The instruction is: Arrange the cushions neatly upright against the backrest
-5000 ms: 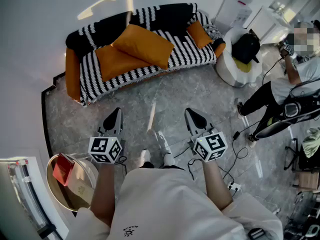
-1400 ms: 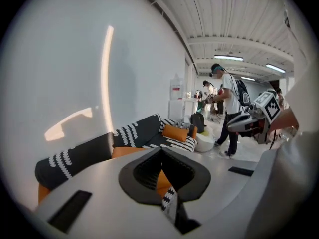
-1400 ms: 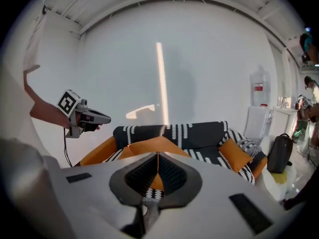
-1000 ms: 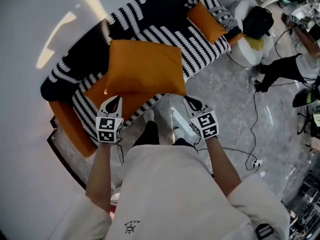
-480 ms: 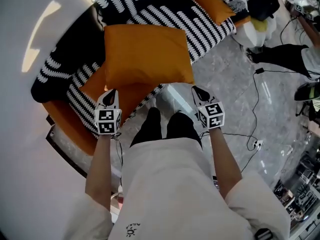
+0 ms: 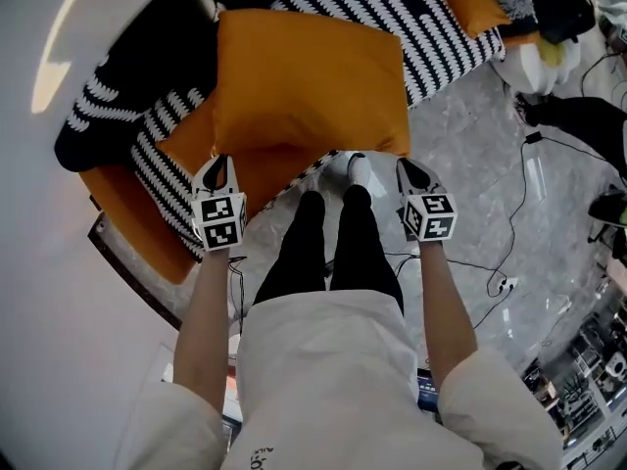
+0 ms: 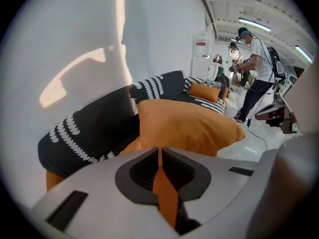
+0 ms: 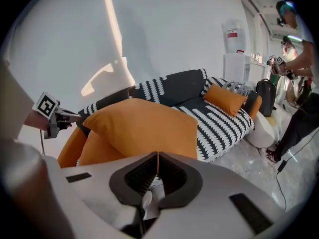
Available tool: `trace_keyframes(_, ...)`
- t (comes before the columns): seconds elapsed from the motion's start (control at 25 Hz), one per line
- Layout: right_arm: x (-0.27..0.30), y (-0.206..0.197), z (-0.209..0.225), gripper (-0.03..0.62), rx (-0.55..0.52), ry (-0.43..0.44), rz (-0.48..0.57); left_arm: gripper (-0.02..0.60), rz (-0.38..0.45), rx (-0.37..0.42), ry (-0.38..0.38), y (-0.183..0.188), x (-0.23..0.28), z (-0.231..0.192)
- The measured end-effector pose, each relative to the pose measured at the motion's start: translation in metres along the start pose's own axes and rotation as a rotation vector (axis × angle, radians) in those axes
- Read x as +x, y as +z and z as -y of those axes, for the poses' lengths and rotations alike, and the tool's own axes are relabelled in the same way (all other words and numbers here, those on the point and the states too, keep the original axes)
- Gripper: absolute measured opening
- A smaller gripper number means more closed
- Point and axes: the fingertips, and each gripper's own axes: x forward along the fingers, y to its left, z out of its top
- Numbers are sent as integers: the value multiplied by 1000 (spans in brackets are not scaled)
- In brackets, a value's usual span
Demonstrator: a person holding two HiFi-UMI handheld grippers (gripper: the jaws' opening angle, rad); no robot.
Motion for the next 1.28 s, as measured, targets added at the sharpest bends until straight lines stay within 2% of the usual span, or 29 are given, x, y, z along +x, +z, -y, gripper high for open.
trace_keyframes(0.16,22,-24,14,25,1,22,-35,24,-17,-5,41,-12,10,-2)
trace_keyframes(0.28,34,-40,19,30,-13,61,-67,112,-34,2,62,-19,18,-7)
trace_keyframes(0.32,37,-44,20,51,-19,74,-79,123,-41,6,70,-21,19,-10)
trace_keyframes(0.36,39,-49,21,125,-23,85,-93,142,-48,11,79,-22,20,-13)
trace_keyframes(0.4,42,-53,22,170,-28,94,-105,155,-55,17,88,-22,22,-16)
trace_keyframes(0.6,54,-66,37,260,-44,102,-129,215,-72,2,112,-27,35,-26)
trace_keyframes(0.76,62,-74,39,288,-32,125,-133,250,-83,-10,107,-30,38,-35)
trace_keyframes(1.04,77,-98,71,327,-43,71,-169,256,-97,41,76,-31,49,-35)
trace_keyframes(1.16,87,-104,78,333,-51,90,-191,255,-105,53,61,-30,53,-33)
trace_keyframes(1.28,98,-108,80,333,-60,117,-209,212,-114,59,26,-28,58,-26)
